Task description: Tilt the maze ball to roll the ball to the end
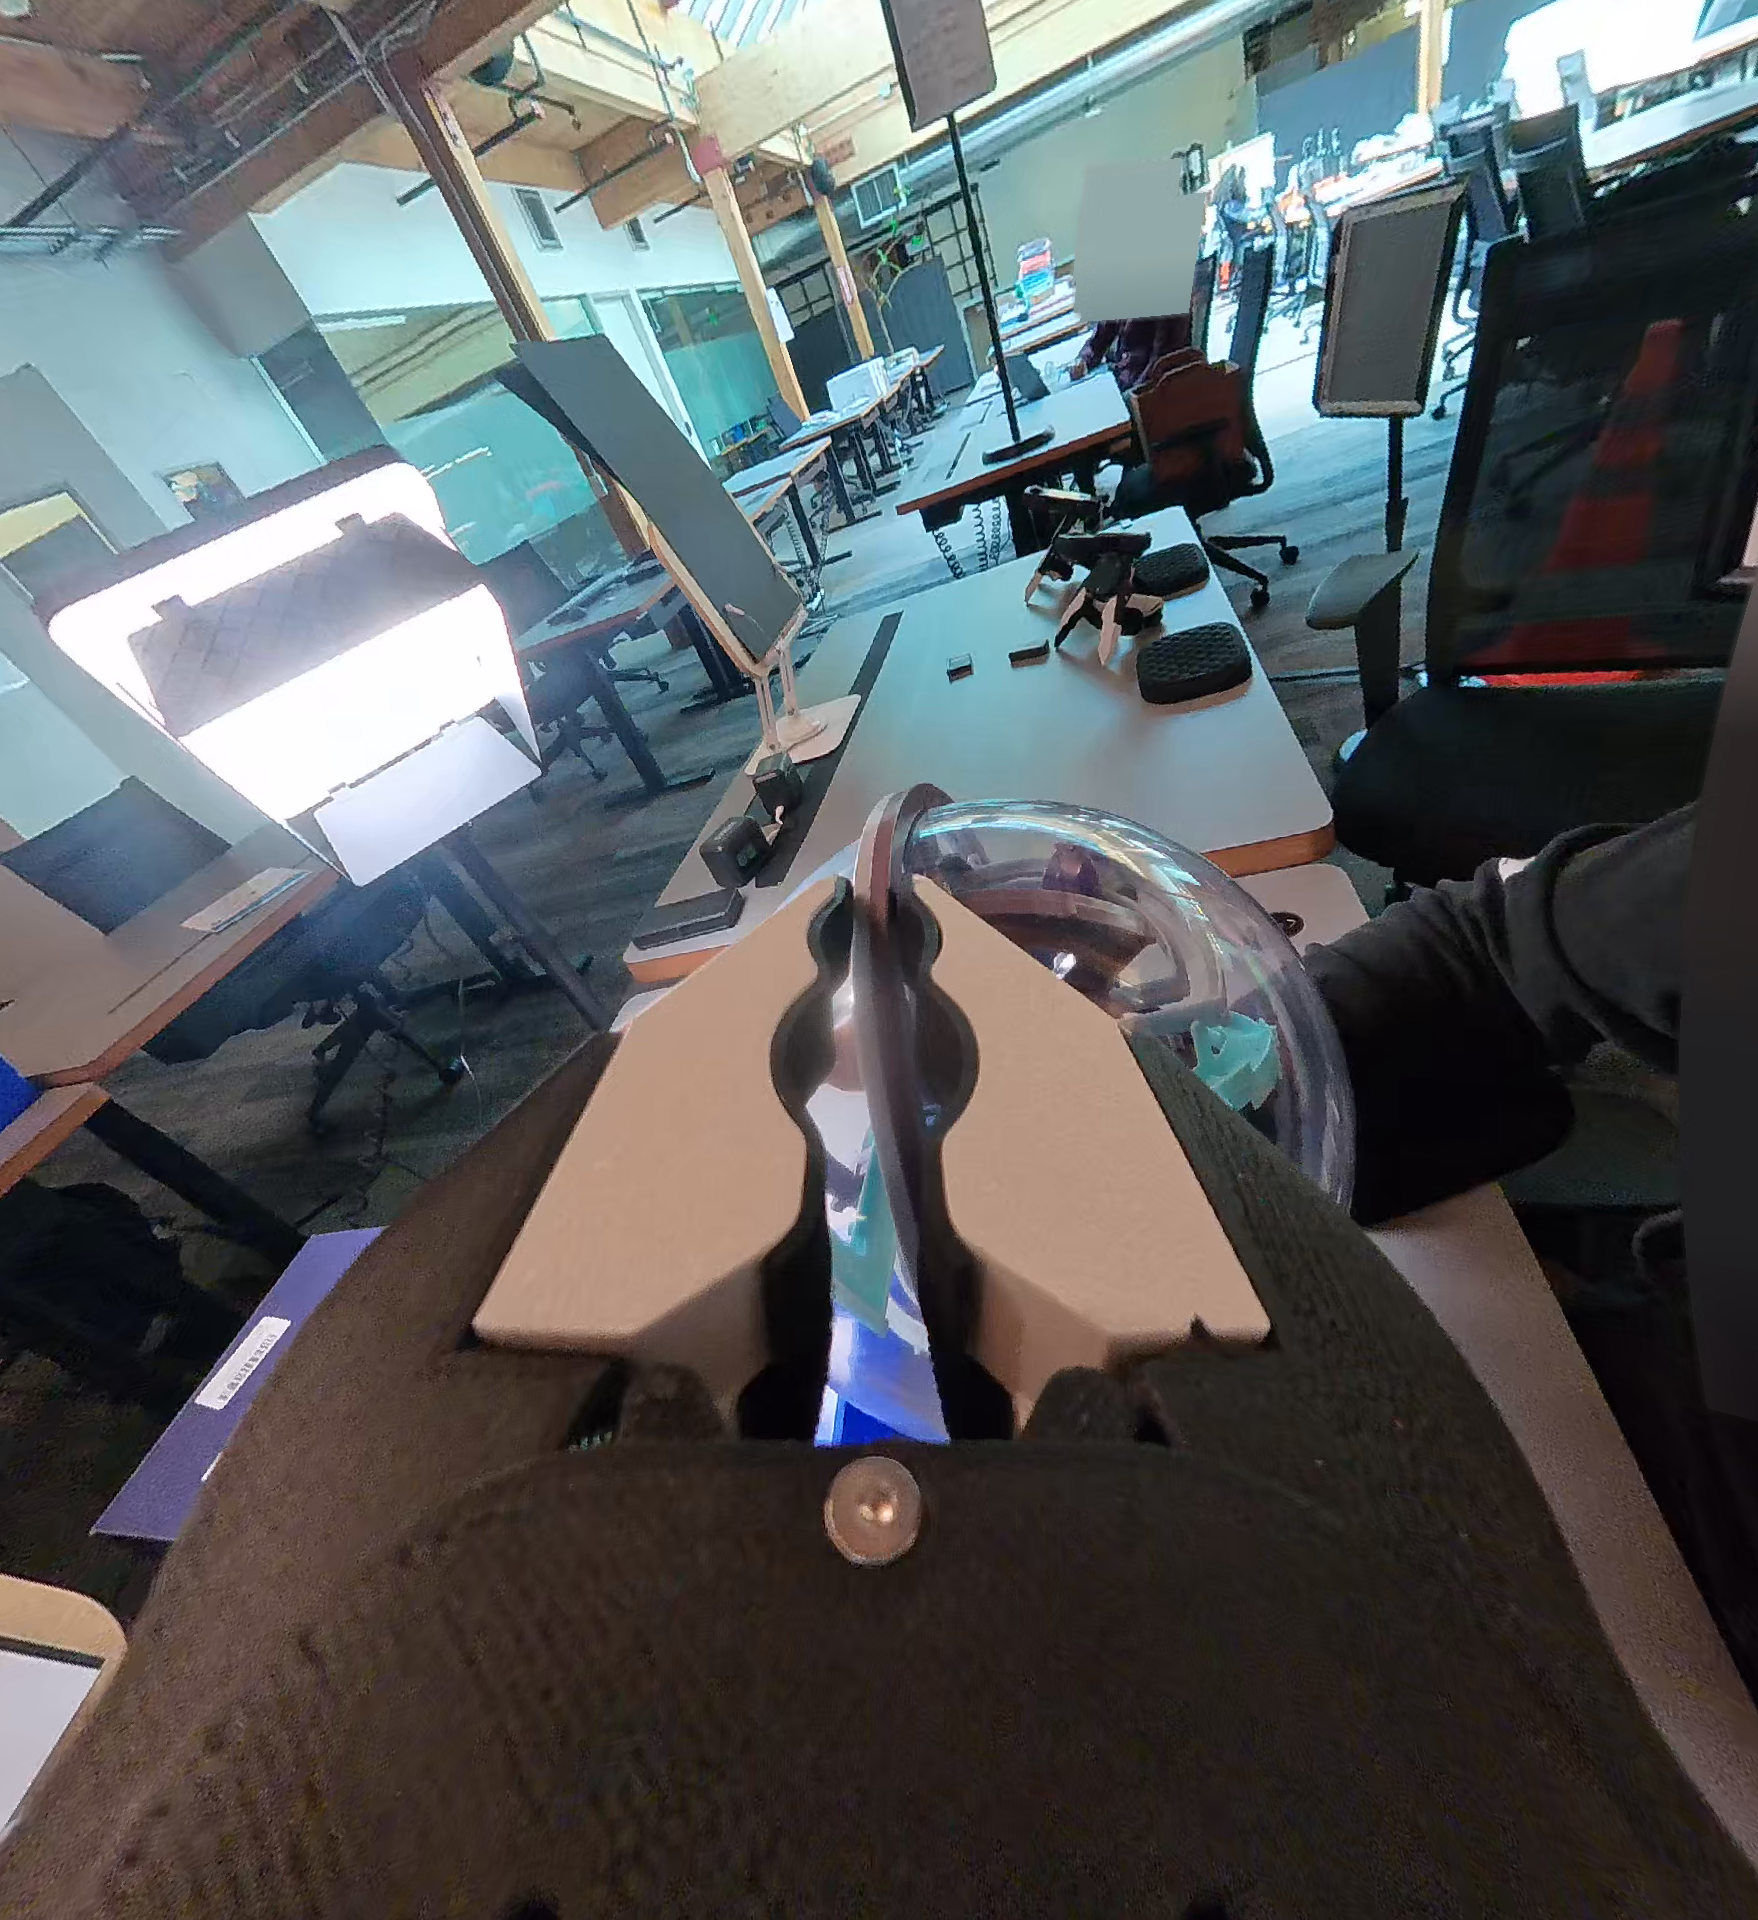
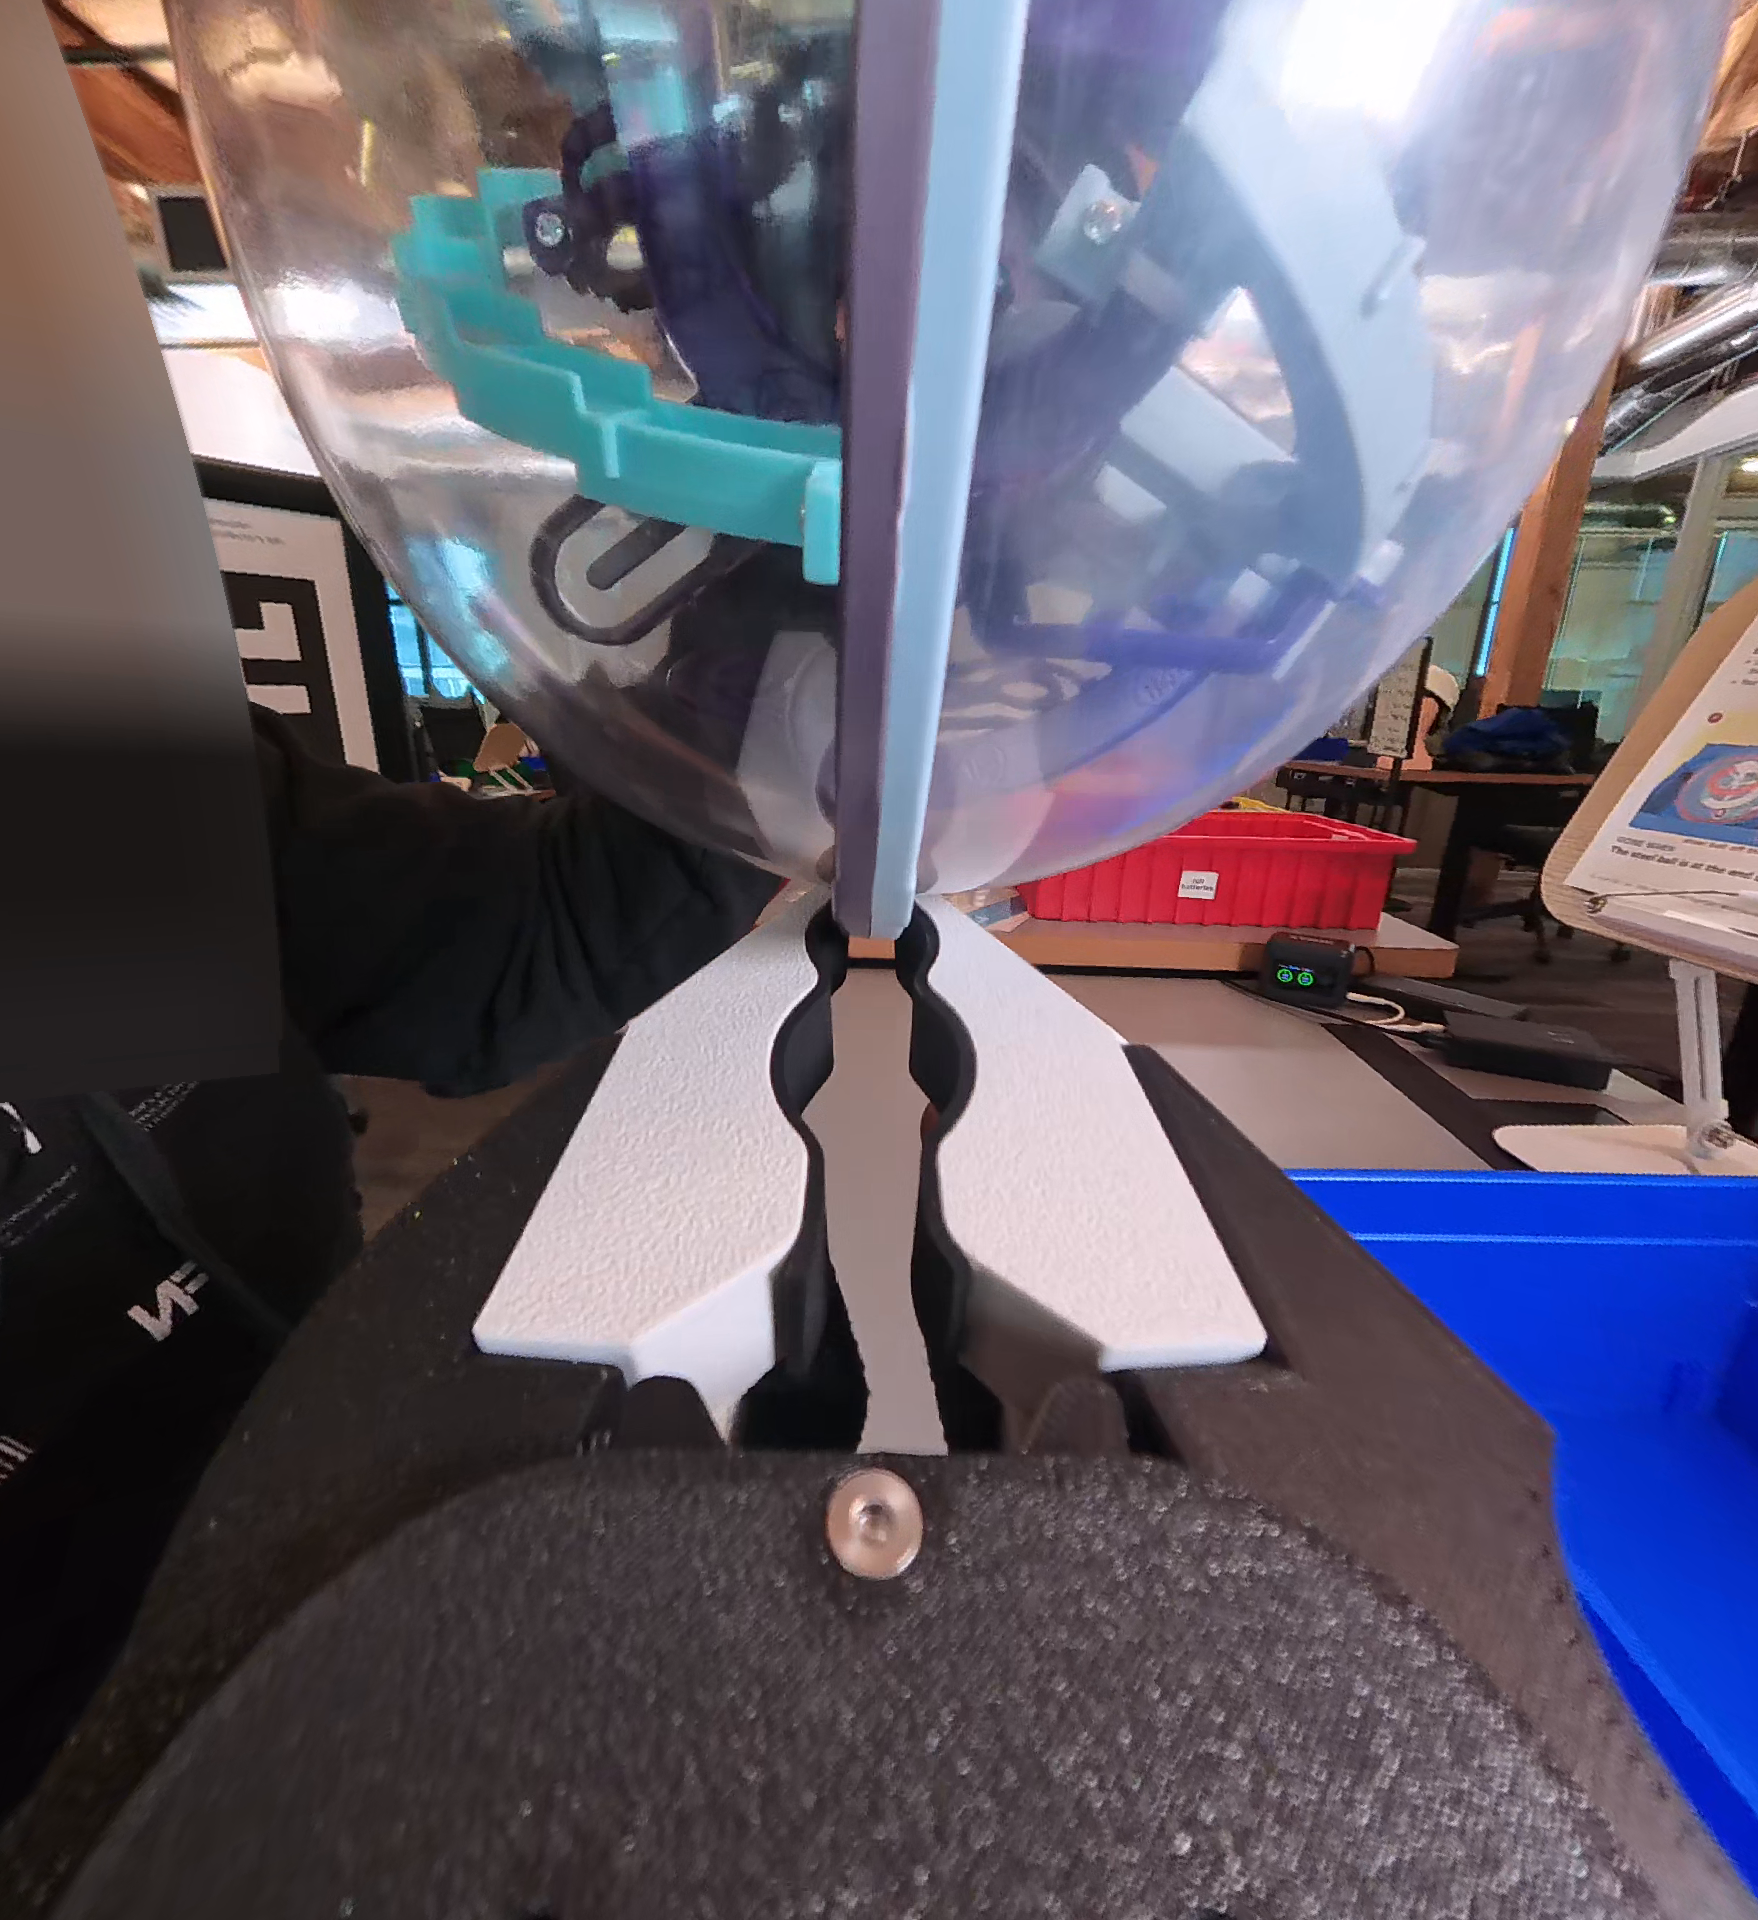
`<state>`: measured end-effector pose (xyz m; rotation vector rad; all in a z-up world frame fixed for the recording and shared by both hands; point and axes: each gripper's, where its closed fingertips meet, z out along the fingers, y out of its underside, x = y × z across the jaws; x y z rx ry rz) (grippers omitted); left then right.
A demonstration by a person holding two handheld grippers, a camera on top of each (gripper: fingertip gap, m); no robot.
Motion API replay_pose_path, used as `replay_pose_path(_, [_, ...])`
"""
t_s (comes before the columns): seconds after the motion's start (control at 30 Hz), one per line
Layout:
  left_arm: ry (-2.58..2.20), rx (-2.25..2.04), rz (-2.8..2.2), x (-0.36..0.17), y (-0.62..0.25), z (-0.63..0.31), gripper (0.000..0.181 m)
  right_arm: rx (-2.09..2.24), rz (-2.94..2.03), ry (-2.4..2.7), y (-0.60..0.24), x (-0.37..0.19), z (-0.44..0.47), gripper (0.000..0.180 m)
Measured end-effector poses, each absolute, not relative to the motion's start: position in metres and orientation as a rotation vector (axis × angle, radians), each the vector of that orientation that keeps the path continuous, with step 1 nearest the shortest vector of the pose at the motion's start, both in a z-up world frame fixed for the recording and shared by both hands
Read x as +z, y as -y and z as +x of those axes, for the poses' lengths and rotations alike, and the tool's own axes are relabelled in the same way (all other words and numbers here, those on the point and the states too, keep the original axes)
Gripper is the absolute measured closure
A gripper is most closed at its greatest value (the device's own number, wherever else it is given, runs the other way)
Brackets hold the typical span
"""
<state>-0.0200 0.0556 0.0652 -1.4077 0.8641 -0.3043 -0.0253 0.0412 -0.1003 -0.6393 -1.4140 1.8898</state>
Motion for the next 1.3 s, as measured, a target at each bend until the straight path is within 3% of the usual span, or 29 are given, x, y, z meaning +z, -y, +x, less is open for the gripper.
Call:
replay_pose_path(0.5, [-0.982,-0.152,-1.477,0.074,-0.063,0.018,0.174,1.967,-0.578,1.371,-0.049,-0.089,-0.021,0.173])
replay_pose_path(1.3, [-1.080,-0.040,-1.149,0.088,-0.022,0.019,0.174,1.461,-0.466,1.510,-0.073,-0.066,-0.032,0.174])
